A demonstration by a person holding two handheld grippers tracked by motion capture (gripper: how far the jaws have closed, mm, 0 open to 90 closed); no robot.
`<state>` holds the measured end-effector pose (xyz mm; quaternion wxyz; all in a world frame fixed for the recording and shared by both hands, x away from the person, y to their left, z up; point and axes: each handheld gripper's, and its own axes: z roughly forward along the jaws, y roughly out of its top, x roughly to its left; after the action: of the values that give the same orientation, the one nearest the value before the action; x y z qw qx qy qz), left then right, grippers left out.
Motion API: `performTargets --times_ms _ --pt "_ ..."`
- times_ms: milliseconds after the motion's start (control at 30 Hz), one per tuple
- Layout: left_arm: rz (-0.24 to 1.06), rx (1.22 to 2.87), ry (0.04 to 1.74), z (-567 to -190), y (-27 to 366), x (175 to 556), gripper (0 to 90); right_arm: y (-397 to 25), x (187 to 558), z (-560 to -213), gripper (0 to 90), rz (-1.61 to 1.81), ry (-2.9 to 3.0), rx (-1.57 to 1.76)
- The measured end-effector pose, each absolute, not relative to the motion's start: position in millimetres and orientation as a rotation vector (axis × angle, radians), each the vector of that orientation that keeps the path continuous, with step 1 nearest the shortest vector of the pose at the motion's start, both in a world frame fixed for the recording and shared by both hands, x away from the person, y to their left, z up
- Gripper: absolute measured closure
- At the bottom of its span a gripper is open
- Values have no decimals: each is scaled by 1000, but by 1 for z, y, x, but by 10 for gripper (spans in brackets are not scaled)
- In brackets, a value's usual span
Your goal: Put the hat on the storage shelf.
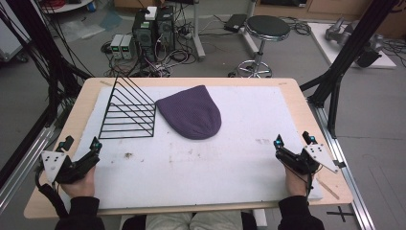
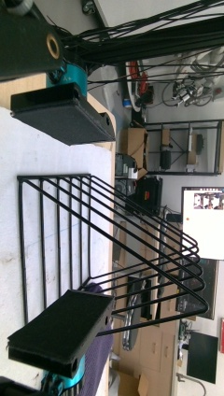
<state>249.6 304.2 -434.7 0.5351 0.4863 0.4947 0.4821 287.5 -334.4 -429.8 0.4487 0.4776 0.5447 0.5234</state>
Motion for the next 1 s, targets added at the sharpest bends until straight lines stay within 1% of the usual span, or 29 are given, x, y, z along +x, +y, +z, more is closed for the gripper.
performTargets --times_ms 1000 --pt "1111 1192 1155 -436 300 251 183 -336 289 -430 62 1316 1375 1204"
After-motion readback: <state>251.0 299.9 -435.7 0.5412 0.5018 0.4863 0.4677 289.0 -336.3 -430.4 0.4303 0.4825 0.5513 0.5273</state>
